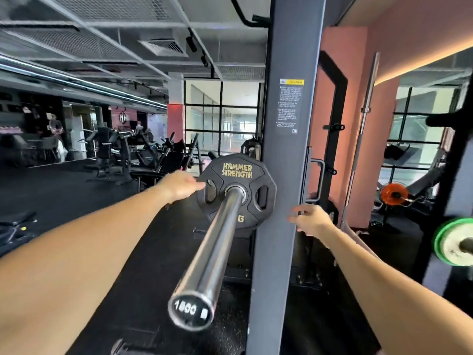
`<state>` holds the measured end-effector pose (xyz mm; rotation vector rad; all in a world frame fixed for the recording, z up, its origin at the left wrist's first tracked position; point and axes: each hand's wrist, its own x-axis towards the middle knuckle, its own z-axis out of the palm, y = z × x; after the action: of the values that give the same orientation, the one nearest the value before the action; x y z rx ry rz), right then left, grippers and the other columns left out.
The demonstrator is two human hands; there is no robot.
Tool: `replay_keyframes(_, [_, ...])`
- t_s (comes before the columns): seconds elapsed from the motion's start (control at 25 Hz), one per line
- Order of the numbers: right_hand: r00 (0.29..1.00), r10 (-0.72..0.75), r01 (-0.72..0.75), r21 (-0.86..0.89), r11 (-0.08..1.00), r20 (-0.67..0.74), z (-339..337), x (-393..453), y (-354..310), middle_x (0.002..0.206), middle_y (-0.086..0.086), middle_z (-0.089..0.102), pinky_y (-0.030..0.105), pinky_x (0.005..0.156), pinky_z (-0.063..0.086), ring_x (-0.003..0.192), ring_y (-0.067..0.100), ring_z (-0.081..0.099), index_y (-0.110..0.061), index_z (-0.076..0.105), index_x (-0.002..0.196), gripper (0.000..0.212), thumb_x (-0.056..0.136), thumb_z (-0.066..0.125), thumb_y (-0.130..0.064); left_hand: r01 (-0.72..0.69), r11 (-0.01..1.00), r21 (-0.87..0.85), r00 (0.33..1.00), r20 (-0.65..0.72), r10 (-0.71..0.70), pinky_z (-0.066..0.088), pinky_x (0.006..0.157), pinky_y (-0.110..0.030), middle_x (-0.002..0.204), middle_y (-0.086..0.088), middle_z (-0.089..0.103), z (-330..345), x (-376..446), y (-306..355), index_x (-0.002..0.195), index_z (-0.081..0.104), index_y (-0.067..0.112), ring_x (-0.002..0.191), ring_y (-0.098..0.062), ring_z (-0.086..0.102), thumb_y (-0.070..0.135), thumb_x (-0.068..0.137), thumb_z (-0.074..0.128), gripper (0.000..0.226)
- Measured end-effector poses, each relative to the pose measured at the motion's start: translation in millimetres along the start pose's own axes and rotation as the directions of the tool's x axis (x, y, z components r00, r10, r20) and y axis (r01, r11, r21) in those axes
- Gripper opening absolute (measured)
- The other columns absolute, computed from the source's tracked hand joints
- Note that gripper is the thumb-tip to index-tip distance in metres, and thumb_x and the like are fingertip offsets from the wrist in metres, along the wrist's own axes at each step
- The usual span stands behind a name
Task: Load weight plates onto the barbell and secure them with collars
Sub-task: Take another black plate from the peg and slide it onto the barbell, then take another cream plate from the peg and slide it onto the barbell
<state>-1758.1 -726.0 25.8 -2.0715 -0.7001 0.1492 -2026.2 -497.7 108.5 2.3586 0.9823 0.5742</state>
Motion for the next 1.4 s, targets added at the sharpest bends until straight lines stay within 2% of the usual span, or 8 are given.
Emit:
replay_keyframes(0.28, [0.988, -0.145, 0.127, -0.292, 0.948, -0.043, -86, -86, 2, 0.049, -0.014, 0.066, 0.009, 0.044, 0.046, 0.045, -0.002, 0.063, -0.014, 0.077, 0.071, 0.016, 0.079, 0.075, -0.028, -0.353, 0.93, 0.107, 0.926, 0.181, 0.331, 0.05, 0.065, -0.031, 0.083, -0.003, 0.07, 26, -51, 121, 0.095, 0.072, 0.007, 0.074, -0.02, 0.064, 0.048, 0.088, 0.066, 0.043])
replay_keyframes(0.4, [0.996, -0.076, 0.061, -0.306, 0.95, -0.04, -127, -124, 23, 0.06, -0.017, 0.069, 0.013, 0.056, 0.051, 0.059, 0.0, 0.066, -0.031, 0.073, 0.06, 0.021, 0.081, 0.076, -0.029, -0.434, 0.895, 0.102, 0.873, 0.295, 0.389, 0.053, 0.065, -0.03, 0.089, 0.002, 0.074, 63, -83, 170, 0.092, 0.071, 0.021, 0.08, -0.017, 0.069, 0.053, 0.088, 0.065, 0.032])
replay_keyframes(0.52, [0.996, -0.03, 0.0, -0.343, 0.939, -0.084, -188, -152, 62, 0.083, 0.003, 0.077, 0.032, 0.079, 0.058, 0.079, 0.019, 0.072, -0.025, 0.073, 0.07, 0.014, 0.082, 0.075, -0.031, -0.484, 0.868, 0.111, 0.838, 0.342, 0.424, 0.057, 0.067, -0.034, 0.086, 0.004, 0.075, 102, -113, 210, 0.092, 0.071, 0.022, 0.08, -0.016, 0.072, 0.06, 0.089, 0.06, 0.039])
replay_keyframes(0.72, [0.974, 0.013, -0.087, -0.318, 0.944, -0.226, -295, -200, 139, 0.102, 0.011, 0.076, 0.035, 0.074, 0.056, 0.084, 0.028, 0.073, -0.016, 0.077, 0.09, 0.01, 0.085, 0.072, -0.023, -0.515, 0.851, 0.105, 0.81, 0.386, 0.442, 0.056, 0.066, -0.032, 0.087, 0.003, 0.075, 172, -157, 279, 0.1, 0.073, 0.02, 0.074, -0.013, 0.071, 0.055, 0.092, 0.06, 0.038])
replay_keyframes(0.88, [0.969, 0.042, -0.138, -0.395, 0.908, -0.242, -375, -236, 202, 0.086, 0.006, 0.078, 0.03, 0.08, 0.057, 0.088, 0.023, 0.074, -0.028, 0.075, 0.07, 0.011, 0.081, 0.075, -0.03, -0.518, 0.856, -0.005, 0.774, 0.423, 0.471, 0.046, 0.052, -0.022, 0.087, -0.005, 0.076, 247, -194, 352, 0.096, 0.073, 0.013, 0.071, -0.018, 0.067, 0.048, 0.093, 0.064, 0.037])
replay_keyframes(1.08, [0.97, 0.081, -0.168, -0.39, 0.905, -0.229, -441, -246, 254, 0.059, -0.018, 0.069, 0.013, 0.067, 0.052, 0.072, 0.01, 0.07, -0.034, 0.072, 0.066, 0.013, 0.079, 0.076, -0.034, -0.507, 0.862, -0.021, 0.757, 0.468, 0.457, 0.05, 0.061, -0.029, 0.087, -0.002, 0.076, 320, -215, 403, 0.086, 0.07, 0.022, 0.071, -0.017, 0.07, 0.048, 0.091, 0.066, 0.027])
replay_keyframes(1.28, [0.979, 0.047, -0.121, -0.387, 0.914, -0.196, -462, -227, 282, 0.075, -0.016, 0.073, 0.022, 0.078, 0.055, 0.077, 0.008, 0.071, -0.036, 0.071, 0.071, 0.01, 0.08, 0.076, -0.034, -0.485, 0.874, -0.027, 0.775, 0.449, 0.445, 0.047, 0.053, -0.025, 0.088, -0.007, 0.077, 363, -197, 431, 0.089, 0.074, 0.018, 0.065, -0.016, 0.064, 0.051, 0.087, 0.068, 0.033])
replay_keyframes(1.4, [0.983, 0.031, -0.101, -0.394, 0.913, -0.181, -468, -198, 289, 0.063, -0.021, 0.064, 0.014, 0.066, 0.048, 0.076, 0.007, 0.067, -0.032, 0.075, 0.084, 0.002, 0.082, 0.075, -0.032, -0.478, 0.877, -0.043, 0.778, 0.442, 0.446, 0.042, 0.048, -0.023, 0.097, -0.018, 0.076, 386, -172, 442, 0.092, 0.075, 0.015, 0.062, -0.018, 0.058, 0.052, 0.081, 0.069, 0.039])
